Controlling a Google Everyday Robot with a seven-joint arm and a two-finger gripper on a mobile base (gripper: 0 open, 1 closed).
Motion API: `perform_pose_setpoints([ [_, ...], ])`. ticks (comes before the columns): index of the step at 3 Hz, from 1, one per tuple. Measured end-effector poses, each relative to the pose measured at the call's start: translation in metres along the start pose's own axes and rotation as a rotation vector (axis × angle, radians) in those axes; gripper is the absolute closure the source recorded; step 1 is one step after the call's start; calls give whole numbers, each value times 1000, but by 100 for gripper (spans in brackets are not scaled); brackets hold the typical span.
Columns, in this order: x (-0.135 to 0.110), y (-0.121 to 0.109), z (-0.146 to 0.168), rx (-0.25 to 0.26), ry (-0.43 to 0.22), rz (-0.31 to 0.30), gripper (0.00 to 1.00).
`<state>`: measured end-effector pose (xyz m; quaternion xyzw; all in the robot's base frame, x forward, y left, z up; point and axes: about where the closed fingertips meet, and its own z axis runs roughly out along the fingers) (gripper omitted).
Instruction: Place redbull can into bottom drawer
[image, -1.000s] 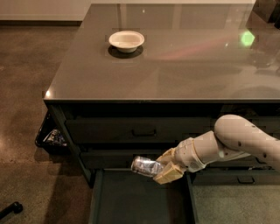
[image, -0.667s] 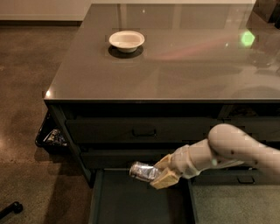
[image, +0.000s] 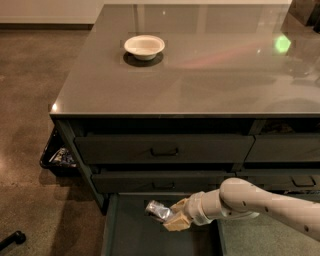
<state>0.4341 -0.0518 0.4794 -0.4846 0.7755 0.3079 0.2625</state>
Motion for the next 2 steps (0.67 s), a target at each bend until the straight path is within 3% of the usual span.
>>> perform_pose_setpoints([
  [2,6,-2,10,-24,-30,7,100],
])
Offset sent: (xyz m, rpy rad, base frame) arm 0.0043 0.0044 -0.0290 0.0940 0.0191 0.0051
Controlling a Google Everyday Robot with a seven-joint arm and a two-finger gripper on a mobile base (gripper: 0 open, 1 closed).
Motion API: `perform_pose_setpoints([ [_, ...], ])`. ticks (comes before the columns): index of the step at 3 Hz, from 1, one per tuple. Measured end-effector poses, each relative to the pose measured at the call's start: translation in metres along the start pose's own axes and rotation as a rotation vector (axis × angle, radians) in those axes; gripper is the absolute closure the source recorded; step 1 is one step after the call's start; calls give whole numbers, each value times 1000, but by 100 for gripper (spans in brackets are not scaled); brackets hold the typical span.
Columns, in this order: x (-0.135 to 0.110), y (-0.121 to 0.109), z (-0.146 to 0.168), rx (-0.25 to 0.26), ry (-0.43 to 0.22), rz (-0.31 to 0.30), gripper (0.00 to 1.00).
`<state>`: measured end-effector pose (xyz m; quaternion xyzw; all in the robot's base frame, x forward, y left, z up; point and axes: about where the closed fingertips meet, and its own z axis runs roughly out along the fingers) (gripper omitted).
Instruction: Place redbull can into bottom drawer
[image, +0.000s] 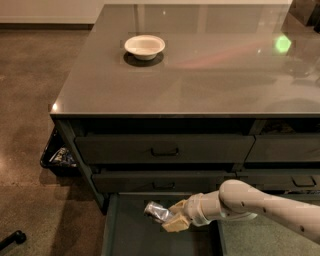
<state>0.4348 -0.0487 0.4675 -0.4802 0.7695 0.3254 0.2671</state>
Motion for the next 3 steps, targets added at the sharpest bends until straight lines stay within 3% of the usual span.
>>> perform_pose_setpoints([
  [1,30,-29,44,14,-18,-28,100],
  [2,71,-63,94,60,-62,20,100],
  [3,127,-85,149,72,-71,100,100],
])
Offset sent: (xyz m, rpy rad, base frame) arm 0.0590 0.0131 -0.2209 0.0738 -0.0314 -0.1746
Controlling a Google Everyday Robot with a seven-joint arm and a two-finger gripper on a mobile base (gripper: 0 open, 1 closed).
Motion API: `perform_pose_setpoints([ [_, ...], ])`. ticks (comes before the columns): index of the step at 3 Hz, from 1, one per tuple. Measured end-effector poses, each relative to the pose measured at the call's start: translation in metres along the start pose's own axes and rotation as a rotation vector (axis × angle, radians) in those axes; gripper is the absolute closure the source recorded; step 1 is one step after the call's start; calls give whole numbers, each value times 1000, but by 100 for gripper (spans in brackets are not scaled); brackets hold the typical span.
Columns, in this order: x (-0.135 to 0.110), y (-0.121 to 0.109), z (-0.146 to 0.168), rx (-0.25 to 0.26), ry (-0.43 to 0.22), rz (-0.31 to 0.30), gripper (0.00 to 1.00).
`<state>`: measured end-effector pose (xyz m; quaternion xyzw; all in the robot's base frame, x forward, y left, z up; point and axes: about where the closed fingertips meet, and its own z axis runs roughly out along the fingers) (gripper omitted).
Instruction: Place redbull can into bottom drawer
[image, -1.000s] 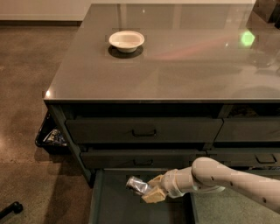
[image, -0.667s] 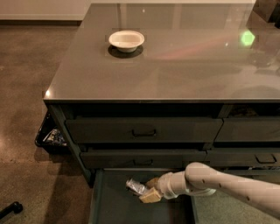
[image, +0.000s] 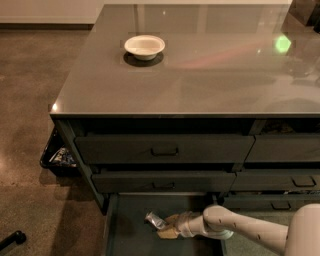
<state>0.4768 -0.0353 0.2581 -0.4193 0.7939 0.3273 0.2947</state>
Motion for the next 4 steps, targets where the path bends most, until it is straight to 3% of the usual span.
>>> perform_pose_setpoints([
  [1,0,0,0,0,0,0,100],
  [2,29,-14,11,0,-22,55,100],
  [3,70,-32,33,-9,-4,111,100],
  [4,91,-40,55,-18,58,120,100],
])
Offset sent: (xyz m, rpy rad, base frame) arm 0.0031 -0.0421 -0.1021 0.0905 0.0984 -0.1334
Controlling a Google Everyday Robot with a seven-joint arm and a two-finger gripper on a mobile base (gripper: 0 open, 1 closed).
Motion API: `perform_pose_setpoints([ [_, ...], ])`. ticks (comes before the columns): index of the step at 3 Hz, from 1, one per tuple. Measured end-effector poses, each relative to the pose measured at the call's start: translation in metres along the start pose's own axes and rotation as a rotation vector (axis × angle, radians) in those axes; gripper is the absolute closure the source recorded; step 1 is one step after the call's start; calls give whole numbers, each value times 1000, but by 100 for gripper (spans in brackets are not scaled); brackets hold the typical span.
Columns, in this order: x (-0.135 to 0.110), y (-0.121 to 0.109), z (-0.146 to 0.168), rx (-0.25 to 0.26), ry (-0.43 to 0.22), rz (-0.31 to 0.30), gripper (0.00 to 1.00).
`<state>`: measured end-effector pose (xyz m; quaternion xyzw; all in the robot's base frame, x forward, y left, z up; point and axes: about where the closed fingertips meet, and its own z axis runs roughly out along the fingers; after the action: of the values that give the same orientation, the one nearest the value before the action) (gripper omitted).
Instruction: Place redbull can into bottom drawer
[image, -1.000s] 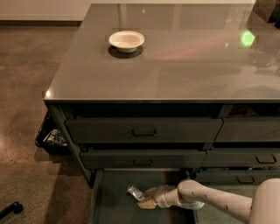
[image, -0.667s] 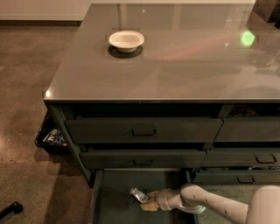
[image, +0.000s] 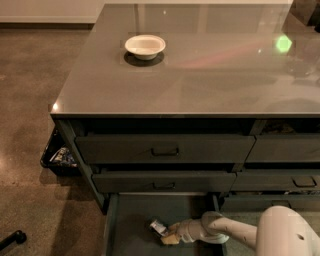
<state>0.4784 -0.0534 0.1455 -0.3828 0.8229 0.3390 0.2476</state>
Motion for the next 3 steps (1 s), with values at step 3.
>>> perform_pose_setpoints([
  [3,4,-5,33,34,86,-32,82],
])
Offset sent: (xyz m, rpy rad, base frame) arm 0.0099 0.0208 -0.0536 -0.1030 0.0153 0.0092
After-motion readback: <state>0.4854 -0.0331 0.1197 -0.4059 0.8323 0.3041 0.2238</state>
